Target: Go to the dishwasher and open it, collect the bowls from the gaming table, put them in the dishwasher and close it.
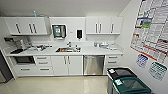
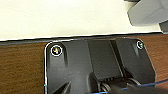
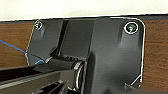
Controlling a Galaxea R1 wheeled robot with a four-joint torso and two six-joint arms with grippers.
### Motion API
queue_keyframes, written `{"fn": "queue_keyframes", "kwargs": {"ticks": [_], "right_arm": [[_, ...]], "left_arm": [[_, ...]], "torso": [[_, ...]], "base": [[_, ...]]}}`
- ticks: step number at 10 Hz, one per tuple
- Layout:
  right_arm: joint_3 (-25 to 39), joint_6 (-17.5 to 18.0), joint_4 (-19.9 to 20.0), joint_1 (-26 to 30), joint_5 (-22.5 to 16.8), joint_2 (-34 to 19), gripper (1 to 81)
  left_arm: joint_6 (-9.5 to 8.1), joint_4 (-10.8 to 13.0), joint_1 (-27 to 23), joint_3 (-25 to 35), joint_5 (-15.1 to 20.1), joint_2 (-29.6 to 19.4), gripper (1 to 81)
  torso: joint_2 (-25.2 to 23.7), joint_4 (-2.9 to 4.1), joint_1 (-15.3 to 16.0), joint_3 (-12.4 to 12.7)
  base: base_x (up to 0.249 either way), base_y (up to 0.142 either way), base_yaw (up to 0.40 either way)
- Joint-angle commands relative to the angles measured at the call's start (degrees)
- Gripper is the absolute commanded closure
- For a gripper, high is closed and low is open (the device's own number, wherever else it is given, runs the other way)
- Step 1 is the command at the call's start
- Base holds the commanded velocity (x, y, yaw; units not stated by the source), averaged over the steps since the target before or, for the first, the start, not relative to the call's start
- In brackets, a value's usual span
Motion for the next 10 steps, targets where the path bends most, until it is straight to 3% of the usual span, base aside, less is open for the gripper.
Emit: {"fn": "queue_keyframes", "kwargs": {"ticks": [1, 10], "right_arm": [[0.1, -0.2, -0.2, 3.3, -2.9, -0.3, 1.0], [0.1, -0.2, -0.2, 3.3, -2.9, -0.2, 1.0]], "left_arm": [[-0.39, -0.4, -3.8, 0.4, 2.6, -0.9, 1.0], [-0.39, -0.5, -3.7, 0.1, 2.7, -0.9, 1.0]], "torso": [[0.0, 0.0, 0.0, 0.0], [0.0, 0.0, 0.0, 0.0]], "base": [[0.102, 0.0, 0.0], [0.101, 0.0, 0.0]]}}
